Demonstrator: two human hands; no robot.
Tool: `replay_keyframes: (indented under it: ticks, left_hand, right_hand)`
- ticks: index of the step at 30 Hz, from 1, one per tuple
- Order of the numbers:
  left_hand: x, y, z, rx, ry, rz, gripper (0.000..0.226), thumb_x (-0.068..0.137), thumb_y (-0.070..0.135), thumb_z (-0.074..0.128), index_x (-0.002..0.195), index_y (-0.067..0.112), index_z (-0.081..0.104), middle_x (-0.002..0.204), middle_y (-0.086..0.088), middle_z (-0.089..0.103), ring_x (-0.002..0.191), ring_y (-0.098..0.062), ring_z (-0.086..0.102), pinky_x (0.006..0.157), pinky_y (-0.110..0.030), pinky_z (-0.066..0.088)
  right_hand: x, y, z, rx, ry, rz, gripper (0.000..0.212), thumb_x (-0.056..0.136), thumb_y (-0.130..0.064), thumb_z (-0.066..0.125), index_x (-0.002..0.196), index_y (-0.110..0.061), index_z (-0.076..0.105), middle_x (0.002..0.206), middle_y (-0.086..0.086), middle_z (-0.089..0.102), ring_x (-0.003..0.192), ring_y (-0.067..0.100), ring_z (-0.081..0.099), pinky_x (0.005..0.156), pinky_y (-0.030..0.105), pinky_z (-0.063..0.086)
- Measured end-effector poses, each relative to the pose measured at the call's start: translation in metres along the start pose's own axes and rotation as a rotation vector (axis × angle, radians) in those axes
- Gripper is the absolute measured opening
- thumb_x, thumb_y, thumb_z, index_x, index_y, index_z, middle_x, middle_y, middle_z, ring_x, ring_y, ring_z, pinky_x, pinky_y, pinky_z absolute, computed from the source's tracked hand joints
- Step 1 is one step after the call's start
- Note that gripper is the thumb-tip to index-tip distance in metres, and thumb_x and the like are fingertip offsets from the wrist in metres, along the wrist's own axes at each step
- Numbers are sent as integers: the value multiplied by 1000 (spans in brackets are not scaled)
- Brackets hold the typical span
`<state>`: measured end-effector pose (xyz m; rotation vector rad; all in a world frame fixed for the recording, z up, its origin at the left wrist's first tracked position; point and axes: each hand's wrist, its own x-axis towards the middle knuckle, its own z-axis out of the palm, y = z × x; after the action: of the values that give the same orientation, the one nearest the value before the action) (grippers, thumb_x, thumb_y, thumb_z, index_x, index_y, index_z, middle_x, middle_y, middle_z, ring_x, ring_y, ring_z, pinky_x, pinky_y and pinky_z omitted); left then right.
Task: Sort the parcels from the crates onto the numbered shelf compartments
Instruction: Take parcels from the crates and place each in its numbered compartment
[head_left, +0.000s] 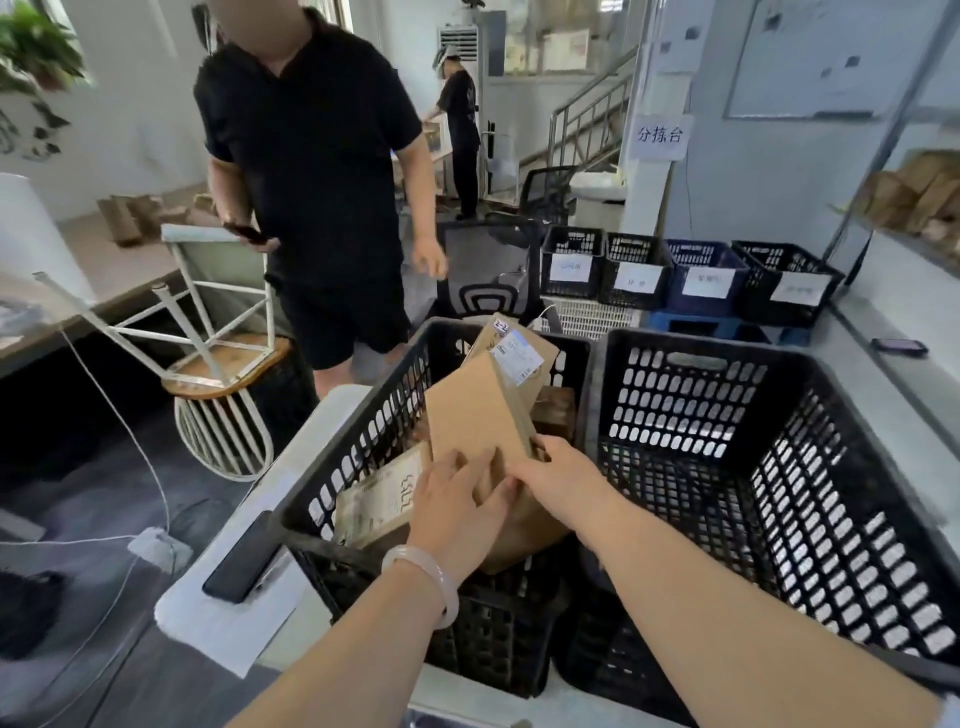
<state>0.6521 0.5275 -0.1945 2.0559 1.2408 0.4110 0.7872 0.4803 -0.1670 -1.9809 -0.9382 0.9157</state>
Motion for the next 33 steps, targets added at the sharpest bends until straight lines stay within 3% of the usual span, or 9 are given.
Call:
replay_keyframes:
  ticks: [6,8,11,17,21,24,27,30,33]
  left_hand:
    - [-15,24,-11,-215,130,102,52,89,57,59,139,47,47,158,9,26,148,-17,14,122,-46,17]
    - [-19,37,-18,-272,187,168,57,82,64,60,136,48,50,156,11,30,146,-12,19,121,-44,21]
    - [-21,59,-23,-310,195,234,64,73,70,55,134,50,48,149,17,37,141,-7,28,119,-43,27]
    - [-24,116,-11,-635,25,226,31,92,47,62,122,41,58,121,19,64,106,3,62,93,-24,54]
    - [-23,141,3,-638,-22,229,30,92,40,65,121,31,65,110,12,72,99,-7,69,90,-35,58]
    - [-23,152,20,-670,-108,257,63,82,51,74,139,34,52,128,15,63,115,-5,61,101,-40,51]
    - [-30,166,35,-697,-205,248,113,62,61,81,154,40,17,144,17,39,130,-4,42,111,-36,39]
    - [-30,176,51,-639,-220,263,116,67,53,83,155,41,9,147,14,37,132,-10,44,111,-37,40]
    - [-29,182,64,-829,-287,217,110,63,48,88,150,50,20,143,7,52,120,-17,60,102,-46,50]
  right_hand:
    - [-34,-6,-26,313,97,-174,63,81,-35,72,136,-37,44,121,-13,56,104,4,55,86,26,48]
    - [-42,-11,-41,528,83,-166,64,84,-35,72,140,-29,43,115,-14,59,104,7,58,88,30,50]
    - [-51,-15,-68,720,71,-135,38,88,-35,67,124,-26,60,108,-9,70,100,13,66,89,37,53]
    - [-80,-8,-110,595,210,-349,52,92,-29,63,139,-41,43,122,-17,60,108,5,60,87,29,51]
    - [-102,11,-131,503,240,-455,49,97,-21,55,139,-44,44,133,-20,51,112,-7,55,83,18,53]
    - [-114,25,-142,364,322,-502,46,98,-20,52,135,-47,47,135,-32,44,119,-15,44,102,27,46]
    - [-123,36,-154,122,427,-564,41,98,-21,51,134,-41,51,135,-38,40,128,-17,30,115,29,27]
    - [-127,48,-166,-38,445,-576,43,98,-25,51,137,-42,48,141,-33,39,133,-12,26,117,29,22]
    - [-134,57,-179,-112,546,-502,51,95,-28,57,141,-42,41,144,-30,34,133,-12,24,117,31,24]
